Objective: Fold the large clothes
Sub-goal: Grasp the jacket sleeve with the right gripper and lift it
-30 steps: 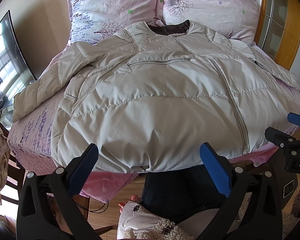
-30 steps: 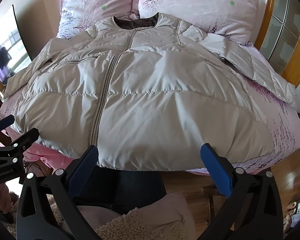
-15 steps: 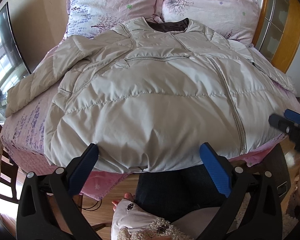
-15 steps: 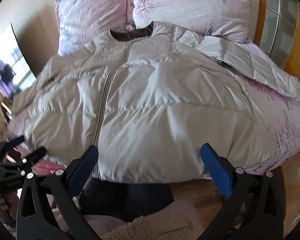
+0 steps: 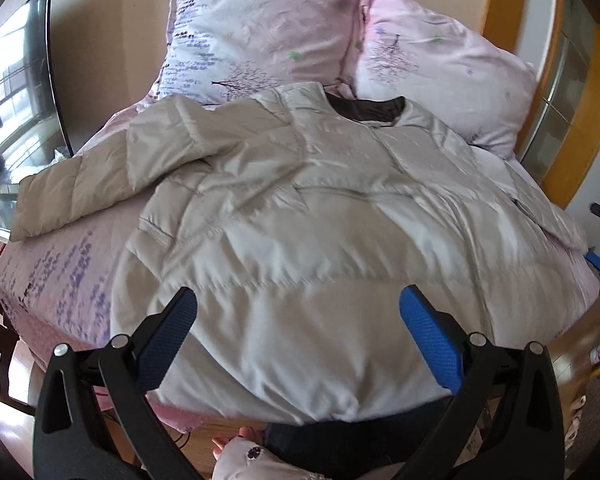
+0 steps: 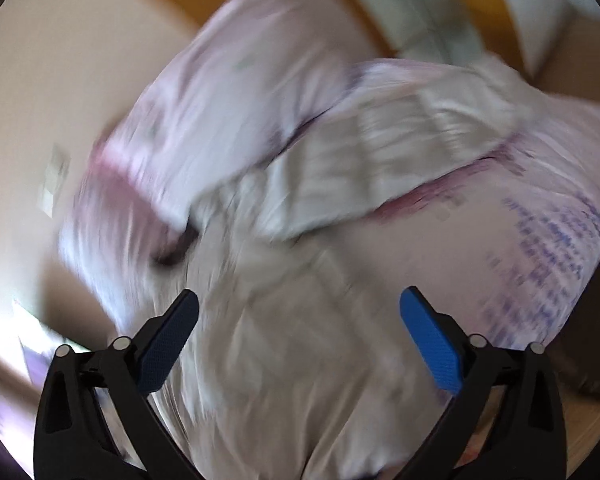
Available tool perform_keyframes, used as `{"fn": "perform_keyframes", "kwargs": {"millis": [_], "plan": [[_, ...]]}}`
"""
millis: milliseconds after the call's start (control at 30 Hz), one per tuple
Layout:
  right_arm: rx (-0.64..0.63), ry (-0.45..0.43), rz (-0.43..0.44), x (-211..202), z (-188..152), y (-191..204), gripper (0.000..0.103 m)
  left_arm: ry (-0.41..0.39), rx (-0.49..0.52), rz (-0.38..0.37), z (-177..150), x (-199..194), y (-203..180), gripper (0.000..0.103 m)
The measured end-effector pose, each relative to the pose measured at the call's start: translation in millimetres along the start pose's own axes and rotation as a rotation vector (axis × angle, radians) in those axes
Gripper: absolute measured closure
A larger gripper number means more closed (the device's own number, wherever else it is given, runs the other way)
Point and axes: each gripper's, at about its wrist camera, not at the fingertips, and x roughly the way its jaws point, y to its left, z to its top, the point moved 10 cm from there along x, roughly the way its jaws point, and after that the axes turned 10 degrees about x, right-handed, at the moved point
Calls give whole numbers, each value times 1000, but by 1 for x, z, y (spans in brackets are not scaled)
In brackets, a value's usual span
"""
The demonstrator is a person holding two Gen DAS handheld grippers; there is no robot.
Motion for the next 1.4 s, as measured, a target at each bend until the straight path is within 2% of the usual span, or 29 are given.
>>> {"fn": "perform_keyframes", "kwargs": {"millis": [33,67,233,400,500,667,800,867,933,1000,1100,1200,1333,1400], "plan": [[64,-13,-7,1,16,-12,14,5,-13,-1,3,2,5,2],[142,-23,-17,4,35,-28,17,15,-45,-3,7,6,12,2],[349,-52,-71,22,87,-84,38,20,-135,-75,26,23,33,2],[501,-78,-149,38,115,-132,48,-13,-144,-98,52,40,46,2],[513,-104,-166,41,127,-146,53,-27,-154,-112,68,52,53,2],[490,-137,-220,46,141,-158,67,34,-163,-145,85,79,56,2],[484,-154,-246,47,144,-162,69,36,-133,-114,93,91,60,2],[459,-171,-277,48,146,-162,78,51,-120,-106,95,98,60,2],[417,-189,-294,52,150,-154,93,52,-110,-114,99,103,60,2],[335,-219,-329,49,156,-142,96,33,-91,-136,104,106,57,2],[215,-274,-366,44,166,-116,97,-11,-67,-158,111,107,53,2],[86,-324,-363,40,173,-76,98,-19,-65,-185,117,110,50,2],[-96,-358,-305,43,174,0,98,-47,-120,-291,129,112,45,2],[-187,-358,-258,46,165,43,98,-64,-143,-312,135,112,45,2]]}}
